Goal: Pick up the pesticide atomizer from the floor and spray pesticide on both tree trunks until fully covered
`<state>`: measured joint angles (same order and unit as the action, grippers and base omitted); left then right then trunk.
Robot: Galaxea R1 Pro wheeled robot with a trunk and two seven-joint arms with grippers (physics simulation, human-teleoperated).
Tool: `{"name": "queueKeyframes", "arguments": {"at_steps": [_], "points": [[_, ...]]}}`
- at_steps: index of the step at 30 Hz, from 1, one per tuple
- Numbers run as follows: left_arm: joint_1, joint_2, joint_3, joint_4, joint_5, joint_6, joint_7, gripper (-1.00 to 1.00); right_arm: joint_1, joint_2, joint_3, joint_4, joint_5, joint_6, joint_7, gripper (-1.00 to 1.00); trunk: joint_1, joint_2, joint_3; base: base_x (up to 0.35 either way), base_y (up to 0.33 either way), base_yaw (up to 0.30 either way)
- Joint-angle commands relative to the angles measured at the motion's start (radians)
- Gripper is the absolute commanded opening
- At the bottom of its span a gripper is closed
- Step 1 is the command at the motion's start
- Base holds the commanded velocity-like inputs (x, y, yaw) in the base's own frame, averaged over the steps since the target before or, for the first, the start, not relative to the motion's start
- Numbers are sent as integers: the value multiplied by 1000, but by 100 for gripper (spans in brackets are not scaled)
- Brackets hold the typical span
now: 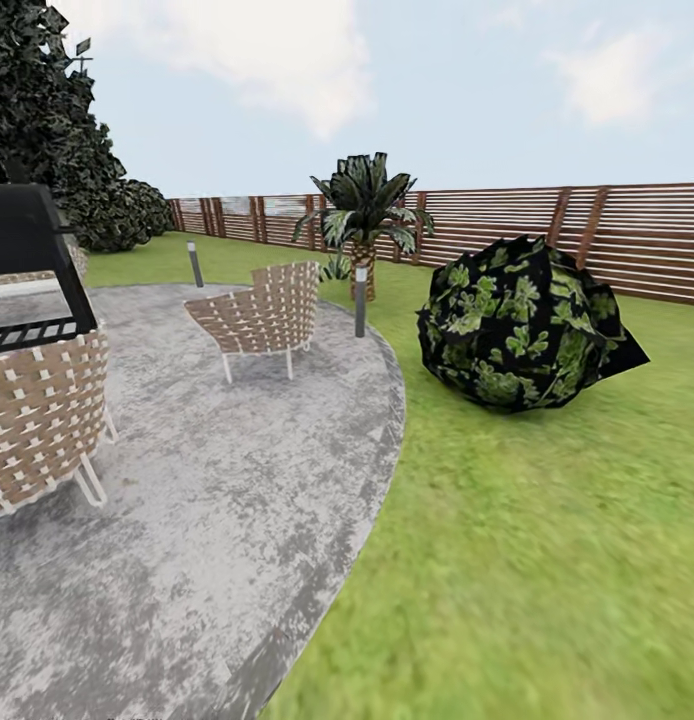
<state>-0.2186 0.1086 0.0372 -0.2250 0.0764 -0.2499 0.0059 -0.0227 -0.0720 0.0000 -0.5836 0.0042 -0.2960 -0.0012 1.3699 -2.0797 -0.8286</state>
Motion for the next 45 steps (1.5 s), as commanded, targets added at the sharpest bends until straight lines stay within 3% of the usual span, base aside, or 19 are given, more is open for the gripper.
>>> {"name": "queueKeyframes", "arguments": {"at_steps": [1, 25, 45], "points": [[-1, 0, 0, 1, 8, -3, -1, 100, 0, 0, 0, 1, 0, -3, 0, 100, 0, 0, -1, 153, -224, 277], [-1, 0, 0, 1, 8, -3, 0, 100, 0, 0, 0, 1, 1, -3, 2, 100, 0, 0, -1, 154, -214, 277], [-1, 0, 0, 1, 8, -4, 0, 100, 0, 0, 0, 1, 2, -3, 2, 100, 0, 0, -1, 18, -13, 277]]}}
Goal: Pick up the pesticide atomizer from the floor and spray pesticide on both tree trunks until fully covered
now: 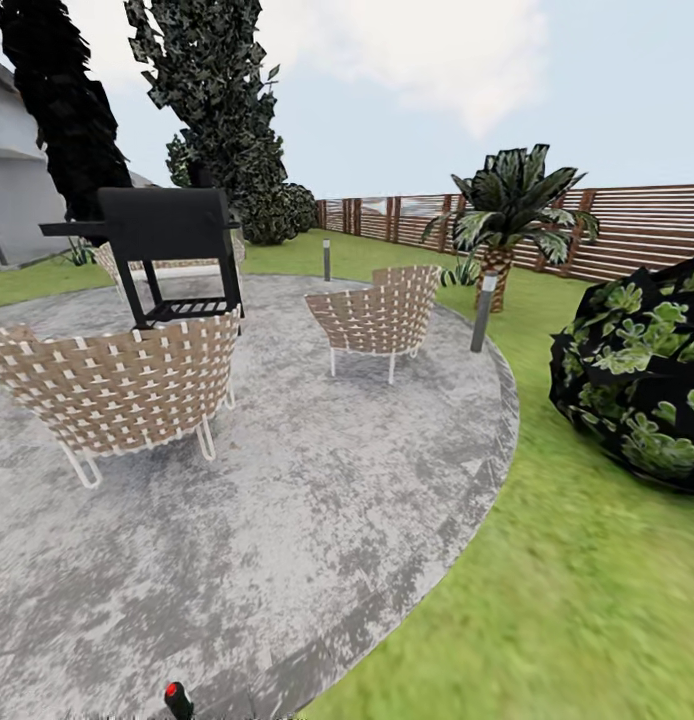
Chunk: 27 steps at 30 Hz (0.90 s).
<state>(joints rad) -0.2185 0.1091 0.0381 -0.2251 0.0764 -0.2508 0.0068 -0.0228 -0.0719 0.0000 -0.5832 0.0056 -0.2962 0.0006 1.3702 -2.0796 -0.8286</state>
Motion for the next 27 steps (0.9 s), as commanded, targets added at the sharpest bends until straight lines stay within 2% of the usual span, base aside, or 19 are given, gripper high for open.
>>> {"name": "queueKeyframes", "arguments": {"at_steps": [1, 7, 22, 27], "points": [[-1, 0, -1, 1, 8, -3, -1, 100, 0, 0, 0, 0, 1, -3, 0, 100, 0, 0, -1, 0, 0, 277], [-1, 1, 0, 1, 8, -2, -1, 100, 0, 0, 0, 0, 1, -3, 0, 100, 0, 0, -1, 102, -59, 277], [-1, 1, 0, 1, 9, -3, -1, 100, 0, 0, 0, 0, 0, -3, 1, 100, 0, 0, -1, 226, -188, 279], [-1, 1, 0, 1, 9, -3, -1, 100, 0, 0, 0, 0, 0, -3, 1, 100, 0, 0, -1, 67, -46, 280]]}}
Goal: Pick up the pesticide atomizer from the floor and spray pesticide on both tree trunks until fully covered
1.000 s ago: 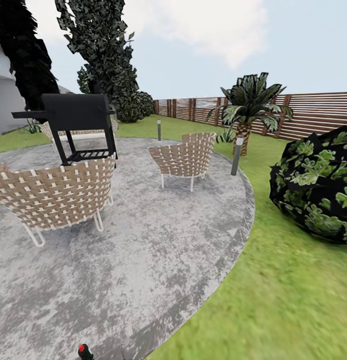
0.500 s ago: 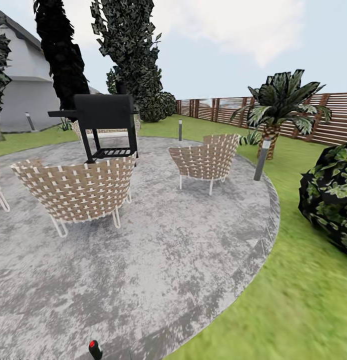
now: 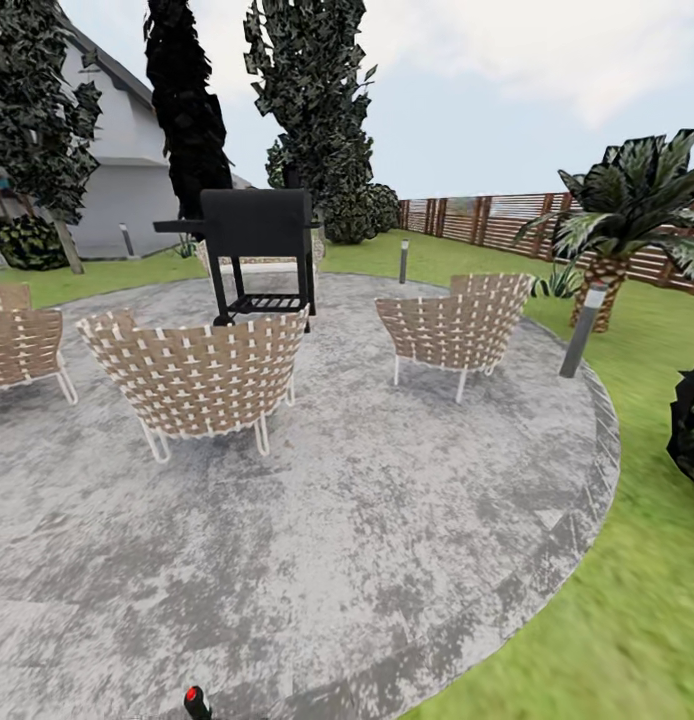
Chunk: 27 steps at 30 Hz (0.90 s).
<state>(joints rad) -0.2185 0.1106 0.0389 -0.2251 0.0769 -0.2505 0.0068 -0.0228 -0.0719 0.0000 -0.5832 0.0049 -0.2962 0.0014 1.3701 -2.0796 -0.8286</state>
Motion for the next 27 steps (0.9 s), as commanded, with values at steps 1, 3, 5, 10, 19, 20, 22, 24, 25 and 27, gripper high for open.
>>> {"name": "queueKeyframes", "arguments": {"at_steps": [1, 3, 5, 10, 19, 20, 22, 24, 25, 27], "points": [[-1, 0, -1, 1, 8, -3, -1, 100, 0, 0, 0, 0, 0, -3, 0, 100, 0, 0, -1, 17, -12, 280], [-1, 0, -1, 1, 8, -3, -1, 100, 0, 0, 0, 0, 0, -3, 0, 100, 0, 0, -1, 10, -7, 280], [-1, 0, -1, 1, 8, -3, -1, 100, 0, 0, 0, 0, 0, -3, 0, 100, 0, 0, -1, 5, -3, 280], [-1, -1, -1, 1, 7, -3, -1, 100, 0, 0, 0, 0, 0, -3, 0, 100, 0, 0, -1, 1, -1, 280], [-1, -1, -1, 1, 8, -3, -1, 100, 0, 0, 0, 0, 0, -3, 0, 100, 0, 0, -1, 2, -3, 279], [-1, -1, -1, 1, 8, -3, -1, 100, 0, 0, 0, 0, 0, -3, 0, 100, 0, 0, -1, 42, -62, 280], [-1, -1, -1, 1, 8, -3, -1, 100, 0, 0, 0, 0, 0, -3, 0, 100, 0, 0, -1, 68, -130, 280], [-1, -1, -1, 1, 8, -3, -1, 100, 0, 0, 0, 0, 0, -3, 0, 100, 0, 0, -1, 85, -175, 255], [-1, -1, -1, 1, 8, -3, -1, 100, 0, 0, -1, 0, 0, -3, 0, 100, 0, 0, -1, 103, -199, 161], [-1, 0, -1, 1, 8, -3, -1, 100, 0, 0, 0, -1, 0, -3, 0, 100, 0, 0, -1, 126, -221, 74]]}}
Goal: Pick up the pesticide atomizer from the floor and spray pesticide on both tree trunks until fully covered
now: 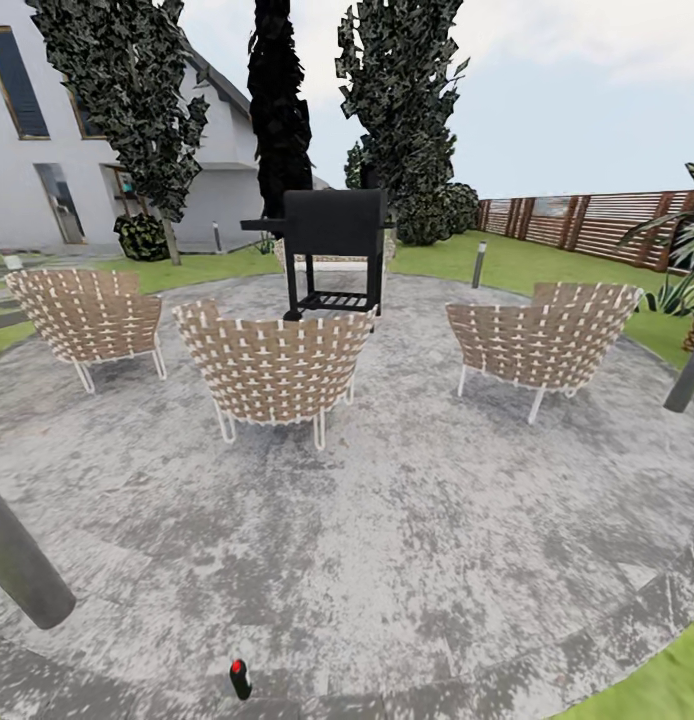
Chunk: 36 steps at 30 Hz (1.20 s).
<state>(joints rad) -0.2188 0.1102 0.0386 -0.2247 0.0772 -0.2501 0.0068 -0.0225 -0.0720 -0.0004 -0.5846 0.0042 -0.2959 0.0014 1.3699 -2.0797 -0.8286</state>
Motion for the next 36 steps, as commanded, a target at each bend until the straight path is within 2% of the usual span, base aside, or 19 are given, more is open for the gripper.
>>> {"name": "queueKeyframes", "arguments": {"at_steps": [1, 10, 18, 31, 36], "points": [[-1, 0, 0, 1, 8, -3, -1, 100, -1, 0, 0, 1, 0, -4, 0, 100, 0, 0, -1, 138, -233, 27], [-1, 0, 0, 1, 9, -3, -1, 100, -1, 0, -1, 0, 0, -3, 0, 100, 0, 0, -1, 130, -212, 5], [-1, -1, 0, 1, 9, -3, -1, 100, -1, 1, 0, 0, 0, -3, 0, 100, 0, 0, -1, 28, -41, 7], [-1, -1, 0, 1, 9, -3, -1, 100, -1, 1, 0, 0, 0, -3, 0, 100, 0, 0, -1, 107, -119, 247], [-1, -2, 0, 1, 9, -4, -1, 100, -1, 1, -1, 2, 0, -3, -1, 100, 0, 0, -1, 4, -7, 91]]}}
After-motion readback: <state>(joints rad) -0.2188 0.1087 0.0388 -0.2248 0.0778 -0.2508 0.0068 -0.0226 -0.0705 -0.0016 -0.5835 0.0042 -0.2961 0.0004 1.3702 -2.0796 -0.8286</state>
